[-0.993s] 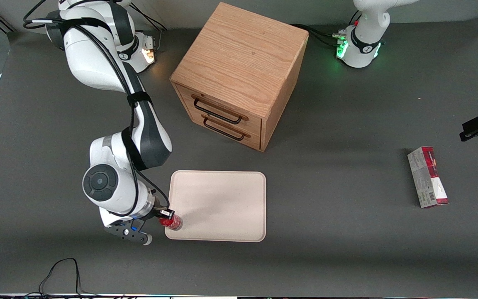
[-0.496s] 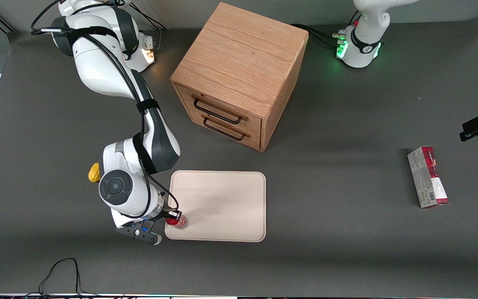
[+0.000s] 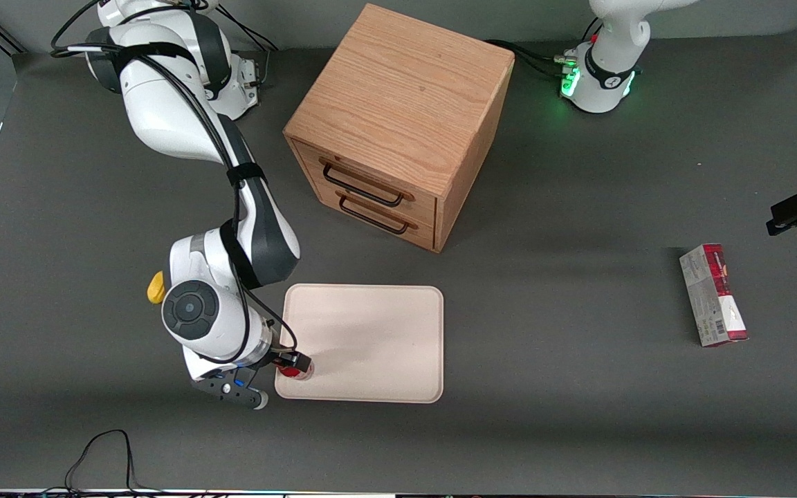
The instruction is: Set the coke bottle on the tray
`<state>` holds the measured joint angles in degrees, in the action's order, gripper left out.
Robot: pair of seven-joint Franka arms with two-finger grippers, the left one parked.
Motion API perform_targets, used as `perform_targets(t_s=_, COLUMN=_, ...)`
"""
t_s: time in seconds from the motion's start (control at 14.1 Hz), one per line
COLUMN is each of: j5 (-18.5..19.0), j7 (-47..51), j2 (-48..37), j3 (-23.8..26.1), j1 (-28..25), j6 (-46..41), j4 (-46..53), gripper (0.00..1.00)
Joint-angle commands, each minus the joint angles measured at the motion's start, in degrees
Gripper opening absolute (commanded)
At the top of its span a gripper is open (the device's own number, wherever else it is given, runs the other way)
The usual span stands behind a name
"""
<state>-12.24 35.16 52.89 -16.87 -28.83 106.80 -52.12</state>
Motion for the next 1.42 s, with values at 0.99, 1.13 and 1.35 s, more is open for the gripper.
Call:
perform_targets(t_s=0.99, j5=10.39, j7=-27.43, j2=-57.54, j3=11.76, j1=21.79, j6=-10.74, j4=-51.51, gripper=1.00)
perform_targets(t_s=1.13, j5=10.30, j7=-27.43, j2=-57.90, j3=12.03, j1=23.37, j6=-11.61, j4=-50.46, gripper=1.00)
perform_targets(t_s=1.35, j5=10.30, j7=-31.20, j2=-57.81, j3=15.97, j1=26.97, j6=-12.41, j4=-49.48, gripper=1.00)
